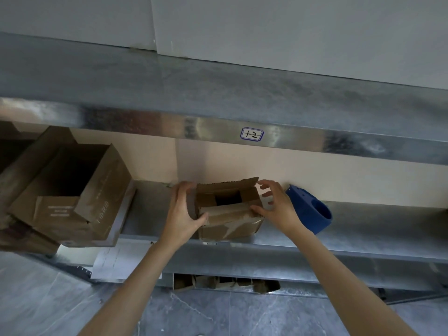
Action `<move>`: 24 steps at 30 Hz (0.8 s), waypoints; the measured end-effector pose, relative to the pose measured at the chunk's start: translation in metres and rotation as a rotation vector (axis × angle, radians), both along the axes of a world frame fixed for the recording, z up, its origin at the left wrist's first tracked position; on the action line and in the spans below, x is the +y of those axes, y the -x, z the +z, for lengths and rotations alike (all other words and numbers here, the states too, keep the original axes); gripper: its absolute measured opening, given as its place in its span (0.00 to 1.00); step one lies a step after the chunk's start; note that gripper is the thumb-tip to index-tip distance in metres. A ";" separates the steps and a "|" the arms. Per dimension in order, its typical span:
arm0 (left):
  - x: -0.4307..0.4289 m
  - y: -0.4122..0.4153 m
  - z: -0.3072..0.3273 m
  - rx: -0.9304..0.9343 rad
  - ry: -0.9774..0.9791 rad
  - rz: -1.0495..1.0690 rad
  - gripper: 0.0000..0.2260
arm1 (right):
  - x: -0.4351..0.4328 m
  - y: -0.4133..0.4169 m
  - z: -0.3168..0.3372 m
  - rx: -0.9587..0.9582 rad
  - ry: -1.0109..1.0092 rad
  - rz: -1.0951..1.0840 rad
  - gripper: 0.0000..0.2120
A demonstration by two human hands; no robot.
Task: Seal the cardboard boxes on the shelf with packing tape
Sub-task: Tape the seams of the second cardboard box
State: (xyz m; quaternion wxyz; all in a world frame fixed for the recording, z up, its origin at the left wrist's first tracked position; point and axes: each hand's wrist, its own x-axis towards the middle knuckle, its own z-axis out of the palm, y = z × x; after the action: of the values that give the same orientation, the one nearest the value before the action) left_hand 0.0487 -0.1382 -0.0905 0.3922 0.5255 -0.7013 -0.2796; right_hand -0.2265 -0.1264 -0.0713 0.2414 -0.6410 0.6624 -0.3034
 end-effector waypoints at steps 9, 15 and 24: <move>-0.003 0.008 -0.010 0.016 -0.001 -0.152 0.17 | -0.001 -0.006 -0.006 -0.068 -0.006 0.098 0.22; -0.014 0.029 -0.017 0.051 0.043 -0.152 0.11 | 0.006 -0.009 -0.021 -0.027 0.033 0.044 0.16; -0.027 0.058 -0.033 -0.042 0.075 -0.184 0.14 | 0.001 -0.011 -0.031 0.091 0.148 -0.054 0.16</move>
State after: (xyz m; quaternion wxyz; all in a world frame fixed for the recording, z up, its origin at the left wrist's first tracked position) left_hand -0.0097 -0.1647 -0.1237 0.3694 0.4496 -0.7646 -0.2771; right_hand -0.2152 -0.1255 -0.1022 0.1547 -0.6521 0.6656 -0.3285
